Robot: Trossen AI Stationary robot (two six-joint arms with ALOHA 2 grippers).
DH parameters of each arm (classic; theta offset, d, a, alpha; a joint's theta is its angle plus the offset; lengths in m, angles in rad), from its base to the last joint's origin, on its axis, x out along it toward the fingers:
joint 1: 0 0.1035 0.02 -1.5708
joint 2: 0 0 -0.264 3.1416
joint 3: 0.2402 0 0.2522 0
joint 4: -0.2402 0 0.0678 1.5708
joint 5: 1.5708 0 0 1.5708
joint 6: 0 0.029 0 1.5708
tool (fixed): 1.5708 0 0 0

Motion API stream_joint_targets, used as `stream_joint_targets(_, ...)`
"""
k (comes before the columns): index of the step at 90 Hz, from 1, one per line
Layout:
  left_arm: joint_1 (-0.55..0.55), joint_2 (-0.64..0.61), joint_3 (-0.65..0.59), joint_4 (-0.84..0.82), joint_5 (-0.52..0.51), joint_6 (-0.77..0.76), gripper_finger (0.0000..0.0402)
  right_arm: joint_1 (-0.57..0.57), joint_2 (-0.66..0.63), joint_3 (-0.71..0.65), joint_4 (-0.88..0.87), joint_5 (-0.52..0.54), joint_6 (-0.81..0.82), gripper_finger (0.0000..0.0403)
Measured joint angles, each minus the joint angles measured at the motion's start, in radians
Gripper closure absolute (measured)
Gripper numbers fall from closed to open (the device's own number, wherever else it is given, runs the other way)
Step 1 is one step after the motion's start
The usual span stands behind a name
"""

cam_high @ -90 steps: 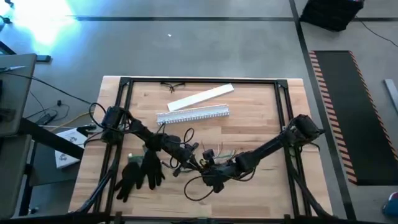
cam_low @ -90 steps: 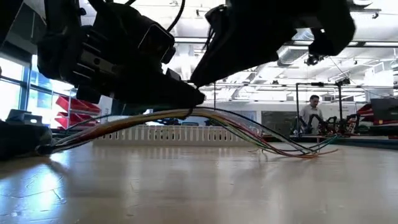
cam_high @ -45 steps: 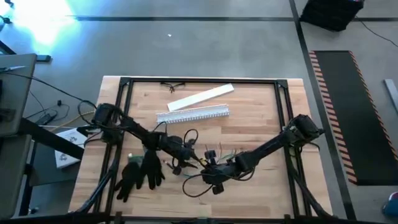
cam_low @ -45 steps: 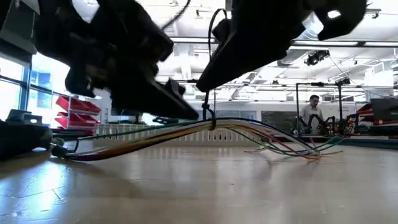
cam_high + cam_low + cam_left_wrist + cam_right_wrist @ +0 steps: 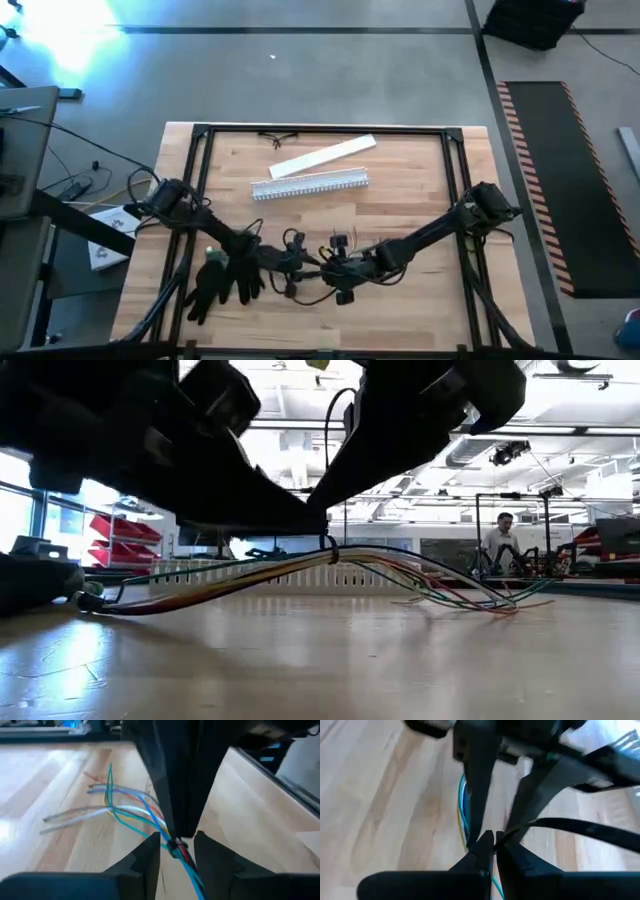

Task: Ziptie cables
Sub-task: Wrap the black zip tie on the cable

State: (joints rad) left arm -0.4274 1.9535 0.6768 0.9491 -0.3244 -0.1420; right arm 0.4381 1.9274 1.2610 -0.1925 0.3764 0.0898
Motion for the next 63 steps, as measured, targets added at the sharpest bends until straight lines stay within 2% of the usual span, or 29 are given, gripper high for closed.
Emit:
stream_joint_targets(9, 0.000, 0.035, 0.030, 0.027, -0.052, -0.007, 0.0329, 0.000, 0.000, 0.000, 0.000, 0.002, 0.000, 0.0403)
stream_joint_targets(32, -0.006, 0.067, 0.066, 0.024, -0.084, 0.032, 0.0393, 0.000, 0.000, 0.000, -0.010, 0.015, 0.015, 0.0402)
stream_joint_targets(50, -0.015, 0.070, 0.071, -0.027, -0.131, 0.019, 0.0398, 0.000, -0.002, 0.000, -0.016, 0.030, 0.015, 0.0402)
stream_joint_targets(63, -0.014, 0.136, 0.078, -0.023, -0.130, 0.004, 0.0400, 0.001, -0.004, 0.050, -0.120, 0.030, 0.015, 0.0402)
